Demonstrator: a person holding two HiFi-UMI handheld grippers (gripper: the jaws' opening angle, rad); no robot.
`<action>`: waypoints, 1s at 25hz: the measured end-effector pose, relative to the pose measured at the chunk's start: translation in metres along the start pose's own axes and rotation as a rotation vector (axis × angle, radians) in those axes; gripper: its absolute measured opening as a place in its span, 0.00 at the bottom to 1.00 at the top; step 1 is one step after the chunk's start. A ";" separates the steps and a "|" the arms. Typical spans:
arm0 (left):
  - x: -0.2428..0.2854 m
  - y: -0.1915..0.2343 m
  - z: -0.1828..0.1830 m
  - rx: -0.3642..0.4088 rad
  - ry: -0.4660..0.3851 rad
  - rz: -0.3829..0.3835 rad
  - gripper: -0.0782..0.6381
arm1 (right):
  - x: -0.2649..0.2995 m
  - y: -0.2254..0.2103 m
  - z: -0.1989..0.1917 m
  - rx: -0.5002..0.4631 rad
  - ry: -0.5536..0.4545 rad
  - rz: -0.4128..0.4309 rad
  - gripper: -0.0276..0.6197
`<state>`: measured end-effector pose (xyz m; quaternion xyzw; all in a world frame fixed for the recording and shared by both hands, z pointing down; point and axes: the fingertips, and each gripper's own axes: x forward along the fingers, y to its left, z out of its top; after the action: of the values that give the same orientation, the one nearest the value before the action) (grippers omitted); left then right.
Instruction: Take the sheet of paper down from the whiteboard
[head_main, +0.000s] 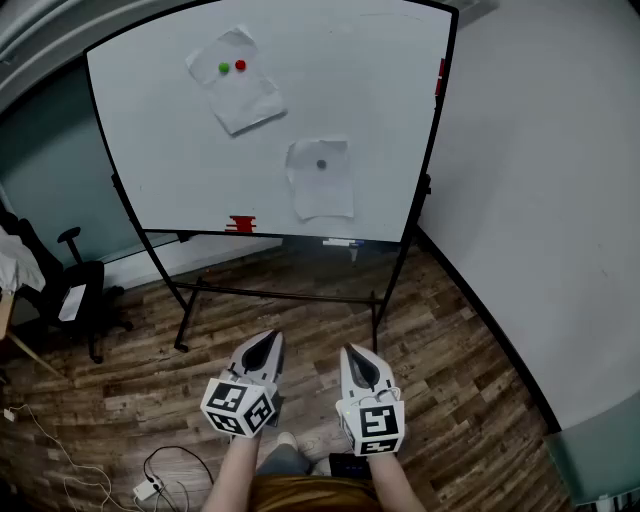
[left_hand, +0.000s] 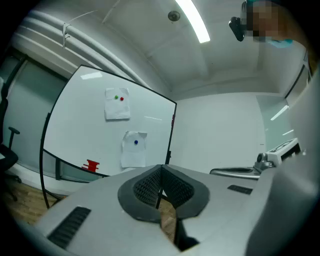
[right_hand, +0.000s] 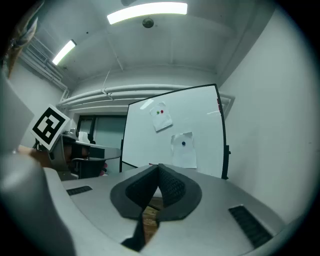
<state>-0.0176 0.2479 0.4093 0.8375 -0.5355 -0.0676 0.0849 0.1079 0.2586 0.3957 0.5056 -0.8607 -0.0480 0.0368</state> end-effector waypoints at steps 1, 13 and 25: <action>-0.003 0.003 0.001 -0.005 -0.004 0.008 0.14 | 0.002 0.003 -0.003 -0.001 0.003 0.009 0.06; 0.005 0.006 0.002 -0.044 -0.019 -0.012 0.15 | 0.014 0.003 -0.018 -0.002 0.026 -0.001 0.06; 0.044 0.021 0.007 -0.048 -0.037 -0.013 0.32 | 0.053 -0.034 -0.019 -0.006 0.032 -0.032 0.27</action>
<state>-0.0193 0.1987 0.4056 0.8374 -0.5297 -0.0965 0.0945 0.1132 0.1948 0.4110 0.5199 -0.8516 -0.0431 0.0516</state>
